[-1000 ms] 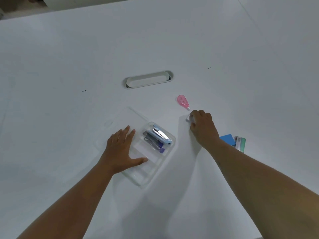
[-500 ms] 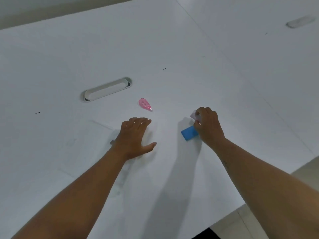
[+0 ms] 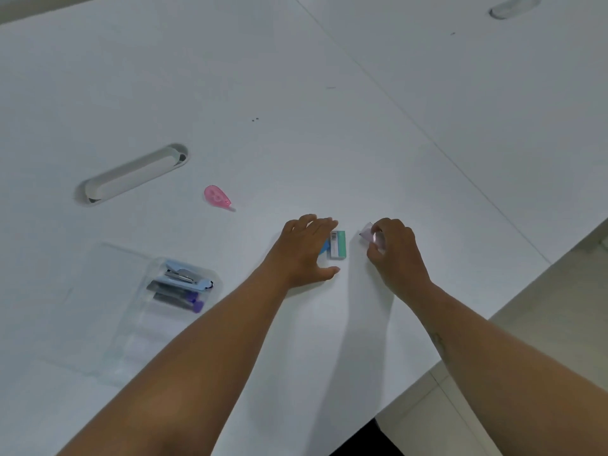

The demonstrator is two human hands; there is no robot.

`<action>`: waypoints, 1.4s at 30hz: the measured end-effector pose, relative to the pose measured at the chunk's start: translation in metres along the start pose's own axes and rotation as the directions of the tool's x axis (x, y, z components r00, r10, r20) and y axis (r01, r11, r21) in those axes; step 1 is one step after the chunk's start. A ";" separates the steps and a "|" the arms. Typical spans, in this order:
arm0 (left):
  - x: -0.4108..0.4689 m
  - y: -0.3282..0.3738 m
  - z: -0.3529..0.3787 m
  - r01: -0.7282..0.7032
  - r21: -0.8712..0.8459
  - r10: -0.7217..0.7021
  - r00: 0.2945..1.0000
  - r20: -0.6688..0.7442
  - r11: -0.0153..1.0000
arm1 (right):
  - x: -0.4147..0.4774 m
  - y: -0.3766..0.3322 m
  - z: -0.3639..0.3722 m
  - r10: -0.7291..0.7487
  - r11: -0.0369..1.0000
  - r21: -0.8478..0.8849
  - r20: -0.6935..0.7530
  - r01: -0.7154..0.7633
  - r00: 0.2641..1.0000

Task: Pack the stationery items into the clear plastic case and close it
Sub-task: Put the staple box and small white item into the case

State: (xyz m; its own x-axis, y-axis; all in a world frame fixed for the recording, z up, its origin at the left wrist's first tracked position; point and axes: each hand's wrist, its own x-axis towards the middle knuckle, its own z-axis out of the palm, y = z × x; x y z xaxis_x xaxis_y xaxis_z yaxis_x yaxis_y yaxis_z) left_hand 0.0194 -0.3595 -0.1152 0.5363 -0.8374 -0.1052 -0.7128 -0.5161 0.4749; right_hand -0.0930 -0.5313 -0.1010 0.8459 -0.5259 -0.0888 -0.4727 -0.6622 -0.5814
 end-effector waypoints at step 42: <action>-0.274 -0.126 -0.080 0.537 -0.242 -0.585 0.686 -0.432 0.808 | -0.105 -0.228 0.141 -0.393 0.909 0.260 0.267 0.327 0.880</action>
State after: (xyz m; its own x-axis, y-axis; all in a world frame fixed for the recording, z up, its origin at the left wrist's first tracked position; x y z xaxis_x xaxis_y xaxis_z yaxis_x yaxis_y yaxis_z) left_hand -0.0015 -0.0501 -0.0764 0.9805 -0.1948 0.0273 -0.1785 -0.8232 0.5390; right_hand -0.0391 -0.2500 -0.0733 0.9960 -0.0599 -0.0659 -0.0890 -0.6343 -0.7679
